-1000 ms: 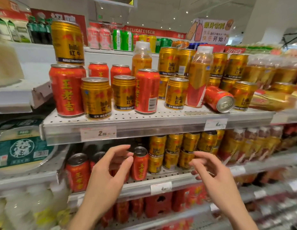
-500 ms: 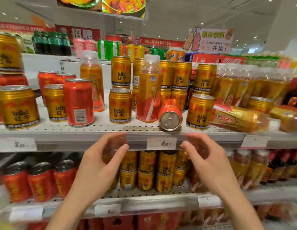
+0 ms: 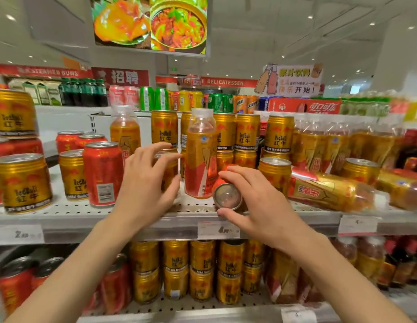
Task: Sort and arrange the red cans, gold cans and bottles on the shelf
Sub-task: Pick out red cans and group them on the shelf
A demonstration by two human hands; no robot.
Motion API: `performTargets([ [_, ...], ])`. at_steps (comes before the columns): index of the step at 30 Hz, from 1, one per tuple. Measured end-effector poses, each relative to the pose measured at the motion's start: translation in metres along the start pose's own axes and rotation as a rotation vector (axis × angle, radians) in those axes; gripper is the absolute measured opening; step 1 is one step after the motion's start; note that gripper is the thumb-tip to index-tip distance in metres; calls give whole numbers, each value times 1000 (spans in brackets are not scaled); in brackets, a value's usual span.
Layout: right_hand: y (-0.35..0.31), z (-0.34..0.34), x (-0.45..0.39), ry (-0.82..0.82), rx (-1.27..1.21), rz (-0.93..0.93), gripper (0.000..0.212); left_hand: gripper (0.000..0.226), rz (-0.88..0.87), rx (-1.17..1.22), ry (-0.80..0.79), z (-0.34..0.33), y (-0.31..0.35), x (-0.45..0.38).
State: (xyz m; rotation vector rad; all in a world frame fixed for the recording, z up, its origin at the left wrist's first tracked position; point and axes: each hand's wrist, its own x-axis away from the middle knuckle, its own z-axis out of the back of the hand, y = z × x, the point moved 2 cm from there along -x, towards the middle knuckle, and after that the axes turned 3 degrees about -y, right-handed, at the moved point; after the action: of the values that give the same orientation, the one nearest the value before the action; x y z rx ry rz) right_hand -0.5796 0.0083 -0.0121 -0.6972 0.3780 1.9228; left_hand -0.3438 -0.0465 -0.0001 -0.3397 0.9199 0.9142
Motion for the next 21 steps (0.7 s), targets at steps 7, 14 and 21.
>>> performTargets([
  [7,3,1,-4,2,40,58,79,52,21,128,-50,-11,-10,2],
  [14,3,12,-12,192,-142,0,61,53,18,136,-55,-11,-11,3],
  [21,-1,30,-41,235,-199,-169,49,56,10,139,-55,-13,-13,2],
])
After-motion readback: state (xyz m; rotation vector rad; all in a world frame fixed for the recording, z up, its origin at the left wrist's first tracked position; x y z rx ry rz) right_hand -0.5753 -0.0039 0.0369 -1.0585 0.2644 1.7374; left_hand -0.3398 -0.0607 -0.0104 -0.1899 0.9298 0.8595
